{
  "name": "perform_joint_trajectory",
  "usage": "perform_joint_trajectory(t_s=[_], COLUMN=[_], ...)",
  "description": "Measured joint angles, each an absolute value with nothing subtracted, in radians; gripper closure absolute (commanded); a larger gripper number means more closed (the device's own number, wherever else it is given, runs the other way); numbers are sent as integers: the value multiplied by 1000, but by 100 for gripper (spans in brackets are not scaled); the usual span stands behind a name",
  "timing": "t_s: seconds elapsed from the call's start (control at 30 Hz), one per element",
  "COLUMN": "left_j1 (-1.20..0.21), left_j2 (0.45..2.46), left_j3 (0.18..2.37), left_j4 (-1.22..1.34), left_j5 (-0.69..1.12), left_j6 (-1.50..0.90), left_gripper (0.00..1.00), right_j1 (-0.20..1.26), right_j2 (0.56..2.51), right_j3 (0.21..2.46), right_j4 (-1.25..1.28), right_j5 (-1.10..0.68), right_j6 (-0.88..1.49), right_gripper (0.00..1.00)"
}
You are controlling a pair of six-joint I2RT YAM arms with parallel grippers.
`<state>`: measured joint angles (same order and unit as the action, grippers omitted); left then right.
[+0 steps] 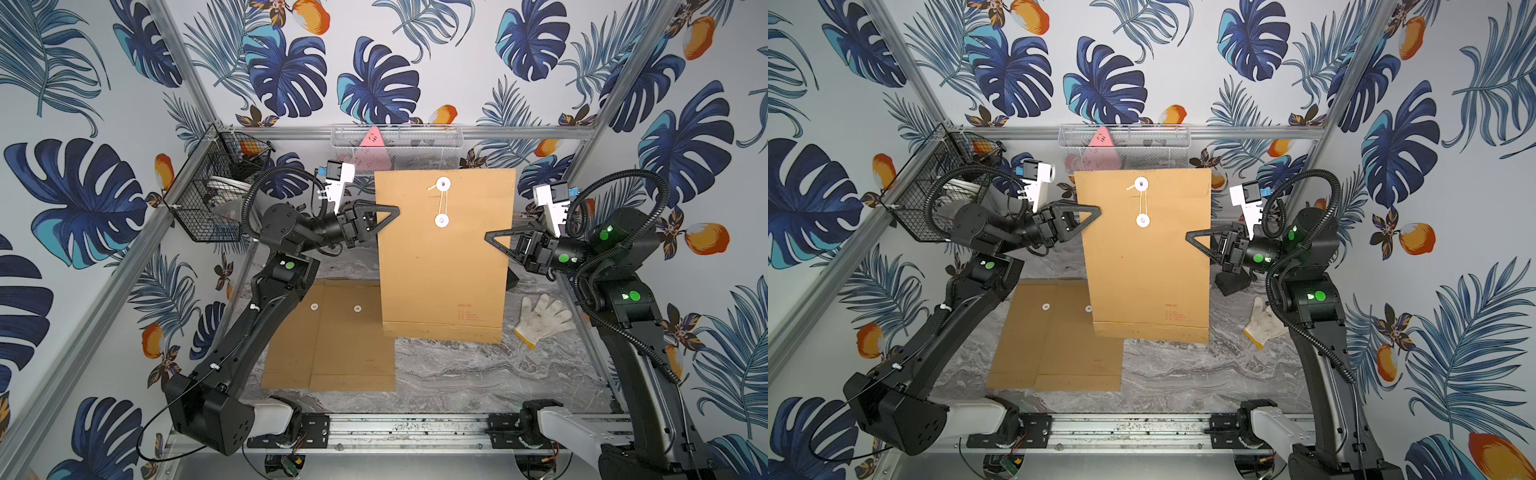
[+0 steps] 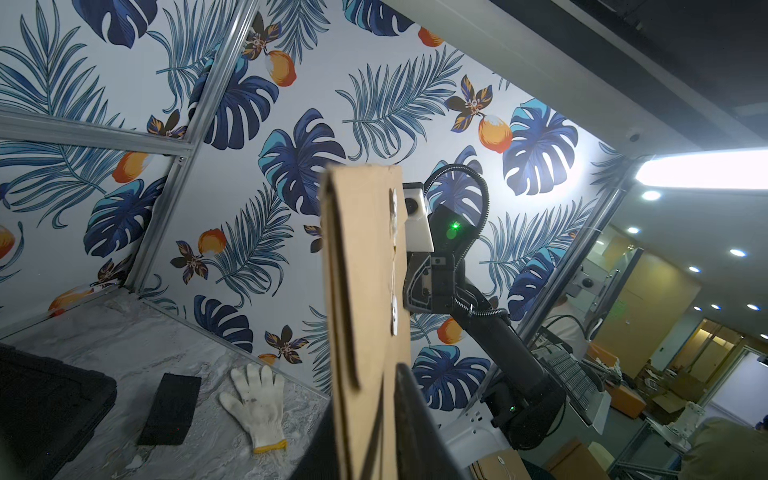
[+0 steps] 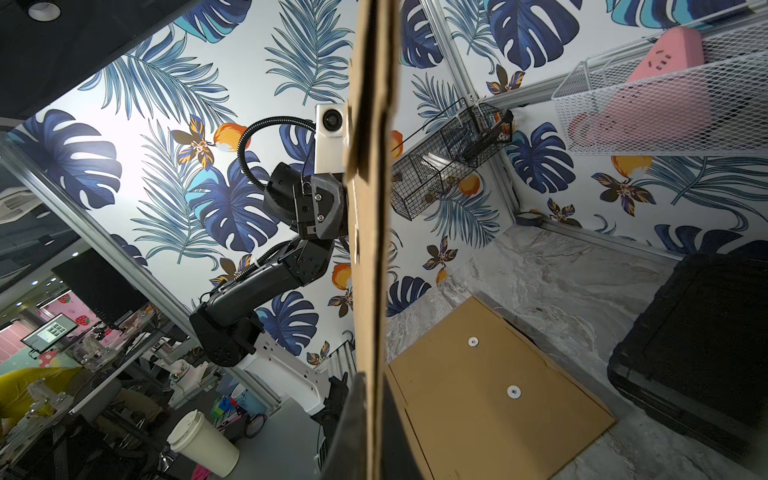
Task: Open the file bag
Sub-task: Pick up the file bag from the file bag, then open the file bag.
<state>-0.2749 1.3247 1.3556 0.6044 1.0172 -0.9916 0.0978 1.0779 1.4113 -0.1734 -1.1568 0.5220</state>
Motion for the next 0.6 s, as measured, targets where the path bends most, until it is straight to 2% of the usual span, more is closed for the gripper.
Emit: perform_joint_trajectory(t_s=[0.17, 0.23, 0.27, 0.3, 0.37, 0.43, 0.5, 0.6], left_j1=[-275, -275, -275, -275, -276, -276, -289, -320], left_j2=[1298, 1290, 1286, 1283, 1275, 1262, 1240, 1213], left_j3=[1356, 1356, 1359, 1365, 1390, 1422, 1448, 1471], left_j4=[550, 519, 495, 465, 373, 258, 136, 4], left_j5=[1015, 1007, 1000, 994, 973, 930, 859, 771], left_j6=[-942, -919, -907, -886, -827, -754, -671, -566], left_gripper=[100, 100, 100, 100, 100, 100, 100, 100], right_j1=[98, 99, 99, 101, 102, 98, 97, 99], right_j2=[1078, 1079, 1079, 1078, 1078, 1073, 1058, 1042], right_j3=[1409, 1407, 1407, 1408, 1428, 1462, 1490, 1508], right_j4=[-175, -176, -179, -185, -238, -309, -369, -426], right_j5=[-1137, -1134, -1131, -1127, -1091, -994, -894, -788], right_j6=[519, 519, 519, 519, 504, 469, 435, 400], right_gripper=[100, 100, 97, 87, 50, 30, 25, 27])
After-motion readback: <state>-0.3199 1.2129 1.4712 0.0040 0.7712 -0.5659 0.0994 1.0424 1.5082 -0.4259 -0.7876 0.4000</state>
